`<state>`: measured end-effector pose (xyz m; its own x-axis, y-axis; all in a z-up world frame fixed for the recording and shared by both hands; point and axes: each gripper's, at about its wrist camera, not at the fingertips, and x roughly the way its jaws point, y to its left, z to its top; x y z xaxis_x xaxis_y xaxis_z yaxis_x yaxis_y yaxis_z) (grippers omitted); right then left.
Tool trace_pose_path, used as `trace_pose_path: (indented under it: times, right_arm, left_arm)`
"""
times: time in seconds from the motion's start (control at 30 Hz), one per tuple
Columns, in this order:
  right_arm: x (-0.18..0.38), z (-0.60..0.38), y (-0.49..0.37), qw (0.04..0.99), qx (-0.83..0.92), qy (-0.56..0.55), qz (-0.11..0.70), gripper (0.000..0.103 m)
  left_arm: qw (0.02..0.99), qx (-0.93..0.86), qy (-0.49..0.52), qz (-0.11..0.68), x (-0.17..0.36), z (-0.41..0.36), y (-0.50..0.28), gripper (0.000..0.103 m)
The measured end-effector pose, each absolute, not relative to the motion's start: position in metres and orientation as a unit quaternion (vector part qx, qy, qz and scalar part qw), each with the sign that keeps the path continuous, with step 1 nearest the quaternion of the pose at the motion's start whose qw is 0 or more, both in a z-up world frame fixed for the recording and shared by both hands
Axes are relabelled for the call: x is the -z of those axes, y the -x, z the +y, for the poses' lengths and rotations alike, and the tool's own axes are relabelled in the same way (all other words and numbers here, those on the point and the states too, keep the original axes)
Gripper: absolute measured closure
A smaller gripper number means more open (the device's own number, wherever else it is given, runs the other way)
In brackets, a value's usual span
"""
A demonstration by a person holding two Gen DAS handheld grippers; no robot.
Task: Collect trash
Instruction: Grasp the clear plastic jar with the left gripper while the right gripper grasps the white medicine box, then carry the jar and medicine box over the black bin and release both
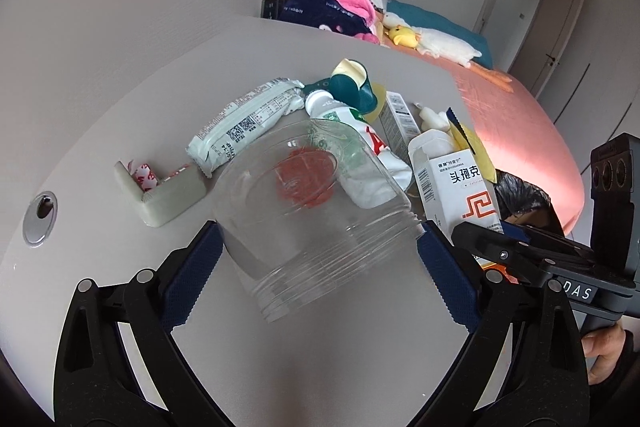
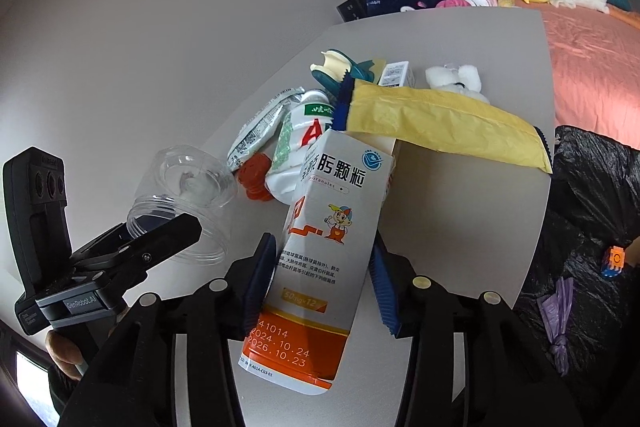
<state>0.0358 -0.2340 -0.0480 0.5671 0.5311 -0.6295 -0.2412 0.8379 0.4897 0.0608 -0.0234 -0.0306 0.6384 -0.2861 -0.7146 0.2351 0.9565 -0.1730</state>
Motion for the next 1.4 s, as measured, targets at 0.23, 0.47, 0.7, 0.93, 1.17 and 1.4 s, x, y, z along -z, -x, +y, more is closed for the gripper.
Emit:
trace_pose_path:
  times: [0.23,0.47,0.7,0.93,1.17,1.4]
  right_arm:
    - [0.029,-0.231,-0.026,0.873,-0.237,-0.173,0.390,0.055]
    - [0.011,-0.227,-0.018,0.879,-0.252,-0.168,0.370,0.055]
    - [-0.003,-0.240,-0.012,0.885,-0.249,-0.175,0.353,0.055]
    - [-0.015,-0.263,-0.004,0.894,-0.236,-0.180,0.337,0.055]
    - [-0.022,-0.294,0.008,0.902,-0.215,-0.189,0.324,0.055]
    - [-0.023,-0.327,0.017,0.908,-0.191,-0.202,0.314,0.055]
  left_arm:
    - [0.914,0.136,0.042,0.380,0.014,-0.016,-0.046,0.009]
    - [0.922,0.125,0.049,0.363,-0.003,-0.009,-0.029,0.009]
    - [0.927,0.128,0.044,0.349,-0.019,-0.017,-0.017,0.009]
    - [0.928,0.146,0.040,0.339,-0.027,-0.037,-0.014,0.009]
    - [0.925,0.175,0.033,0.335,-0.032,-0.069,-0.019,0.009]
    - [0.920,0.204,0.025,0.334,-0.034,-0.104,-0.021,0.009]
